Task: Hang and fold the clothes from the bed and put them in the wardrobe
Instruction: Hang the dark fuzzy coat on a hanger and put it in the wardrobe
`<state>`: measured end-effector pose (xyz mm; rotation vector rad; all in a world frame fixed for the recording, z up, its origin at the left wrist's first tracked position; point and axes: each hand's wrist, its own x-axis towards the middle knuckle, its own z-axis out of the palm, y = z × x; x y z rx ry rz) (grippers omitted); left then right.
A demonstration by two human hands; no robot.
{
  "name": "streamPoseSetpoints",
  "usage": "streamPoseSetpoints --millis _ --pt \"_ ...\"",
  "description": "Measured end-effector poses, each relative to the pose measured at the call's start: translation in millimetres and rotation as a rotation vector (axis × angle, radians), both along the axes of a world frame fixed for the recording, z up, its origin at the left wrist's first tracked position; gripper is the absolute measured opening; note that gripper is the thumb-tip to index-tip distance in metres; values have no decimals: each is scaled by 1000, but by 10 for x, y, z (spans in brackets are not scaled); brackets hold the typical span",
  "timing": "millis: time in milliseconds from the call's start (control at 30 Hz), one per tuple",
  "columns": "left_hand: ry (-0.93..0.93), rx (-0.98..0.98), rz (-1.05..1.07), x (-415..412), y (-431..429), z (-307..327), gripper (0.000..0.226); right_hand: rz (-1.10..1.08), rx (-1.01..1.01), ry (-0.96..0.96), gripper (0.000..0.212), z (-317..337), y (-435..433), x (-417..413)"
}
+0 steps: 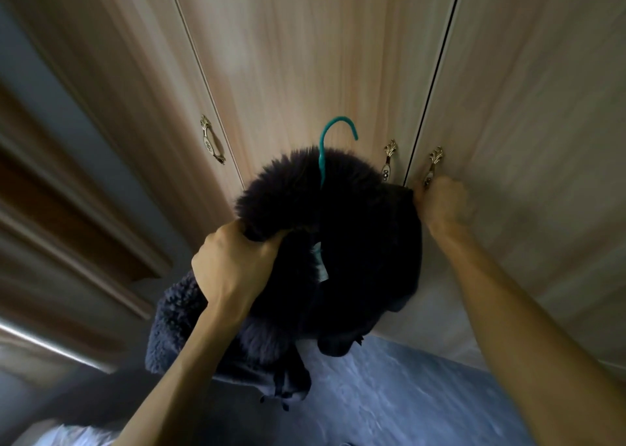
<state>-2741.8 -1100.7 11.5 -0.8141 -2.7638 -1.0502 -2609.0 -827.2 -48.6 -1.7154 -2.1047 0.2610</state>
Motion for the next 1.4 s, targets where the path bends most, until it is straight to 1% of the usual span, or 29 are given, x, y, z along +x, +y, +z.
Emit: streamPoseSetpoints --millis 200,300,467,567,700,833,1000,1100,1167,1200,1233,1267,1333,1367,1400 --pt "6 -42 16 6 31 -24 52 -53 -17 19 49 -14 195 59" --pt "2 -61 24 45 9 -38 51 -43 -10 19 45 -1 173 37" --pt "-14 -38 40 98 -103 -23 50 3 19 6 37 -14 33 101" --pt "-9 -8 27 115 -207 5 49 -1 40 2 38 -51 -150 218" --pt "26 -8 -1 154 -394 50 47 -14 20 40 42 -101 -481 436" --pt "62 -4 -57 210 -685 44 51 8 36 18 40 -121 -869 769" --pt "74 -12 -131 338 -1094 80 51 66 40 175 25 -131 -1501 1426" --pt "82 -29 -171 449 -1279 111 54 30 -45 211 23 -73 -1848 1896" --pt "101 -35 -199 545 -1348 140 54 -3 -218 230 21 -17 -2019 2190" --pt "112 -38 -217 607 -1365 152 55 -6 -311 223 28 21 -2105 2312" --pt "123 -36 -236 677 -1365 166 55 -1 -368 216 41 67 -2180 2407" --pt "135 -33 -258 758 -1354 185 55 -24 -382 225 56 98 -2225 2485" --pt "146 -35 -315 959 -1314 235 54 -140 -330 270 90 126 -2276 2590" --pt "150 -34 -340 1069 -1284 265 54 -196 -266 261 105 126 -2281 2624" --pt "153 -35 -355 1176 -1248 291 53 -237 -182 228 116 119 -2279 2657"
